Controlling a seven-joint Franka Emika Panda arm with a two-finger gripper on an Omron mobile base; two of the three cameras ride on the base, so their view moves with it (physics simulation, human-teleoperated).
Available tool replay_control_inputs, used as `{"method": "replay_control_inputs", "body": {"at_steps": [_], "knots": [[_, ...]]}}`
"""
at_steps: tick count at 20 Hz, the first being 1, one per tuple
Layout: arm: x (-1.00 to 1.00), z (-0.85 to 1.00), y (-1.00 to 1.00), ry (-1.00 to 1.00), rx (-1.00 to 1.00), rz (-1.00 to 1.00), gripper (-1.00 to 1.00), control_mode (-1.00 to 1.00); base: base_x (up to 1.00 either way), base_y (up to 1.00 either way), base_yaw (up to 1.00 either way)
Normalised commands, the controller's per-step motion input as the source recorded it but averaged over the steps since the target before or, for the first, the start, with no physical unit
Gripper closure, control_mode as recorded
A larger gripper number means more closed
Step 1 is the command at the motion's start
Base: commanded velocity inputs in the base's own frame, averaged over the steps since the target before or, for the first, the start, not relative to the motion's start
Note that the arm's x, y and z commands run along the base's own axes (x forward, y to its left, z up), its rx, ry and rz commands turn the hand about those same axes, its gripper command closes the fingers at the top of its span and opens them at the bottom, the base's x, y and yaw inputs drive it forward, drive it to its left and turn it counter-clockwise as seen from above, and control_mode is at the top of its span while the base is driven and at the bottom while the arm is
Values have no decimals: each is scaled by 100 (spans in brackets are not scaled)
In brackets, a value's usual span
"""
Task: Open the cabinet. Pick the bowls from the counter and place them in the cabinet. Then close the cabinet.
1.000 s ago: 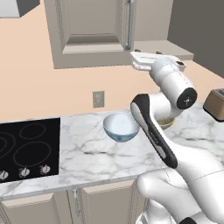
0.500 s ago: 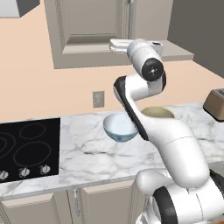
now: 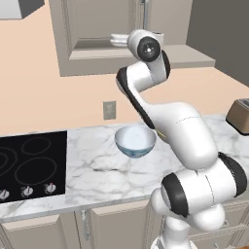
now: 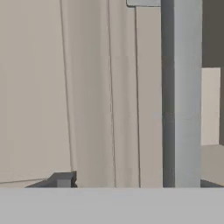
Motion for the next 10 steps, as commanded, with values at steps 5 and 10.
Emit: {"method": "replay_control_inputs", "body": {"at_steps": [5, 10], "knots": [[100, -16, -26, 8, 3, 0, -100, -100, 0, 0, 0], [48, -2, -6, 5, 1, 0, 100, -100, 0, 0, 0]]}}
